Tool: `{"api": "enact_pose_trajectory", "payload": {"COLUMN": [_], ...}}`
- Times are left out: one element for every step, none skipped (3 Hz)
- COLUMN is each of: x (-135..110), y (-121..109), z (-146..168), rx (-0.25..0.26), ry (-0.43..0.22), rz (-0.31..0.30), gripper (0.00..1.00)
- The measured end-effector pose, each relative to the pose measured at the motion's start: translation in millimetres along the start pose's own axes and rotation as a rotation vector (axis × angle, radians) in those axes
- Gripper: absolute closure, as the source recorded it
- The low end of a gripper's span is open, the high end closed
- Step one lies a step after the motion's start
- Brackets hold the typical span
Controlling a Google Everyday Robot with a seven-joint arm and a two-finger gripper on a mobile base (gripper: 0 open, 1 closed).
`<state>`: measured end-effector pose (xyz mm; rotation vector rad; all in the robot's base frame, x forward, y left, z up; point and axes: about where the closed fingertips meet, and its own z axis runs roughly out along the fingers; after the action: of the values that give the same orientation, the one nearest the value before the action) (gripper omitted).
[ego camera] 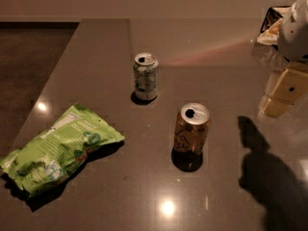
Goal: Pick 7up can
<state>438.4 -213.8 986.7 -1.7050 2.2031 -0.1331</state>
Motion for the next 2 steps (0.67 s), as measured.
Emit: {"api": "enact_pose_trajectory", "payload": {"x": [0, -11], "y": [0, -4], "z": [0, 10], "rx": [0.000, -0.011], "ry": [0.000, -0.010], "rz": [0.000, 0.002], "gripper": [0.00, 0.00]}}
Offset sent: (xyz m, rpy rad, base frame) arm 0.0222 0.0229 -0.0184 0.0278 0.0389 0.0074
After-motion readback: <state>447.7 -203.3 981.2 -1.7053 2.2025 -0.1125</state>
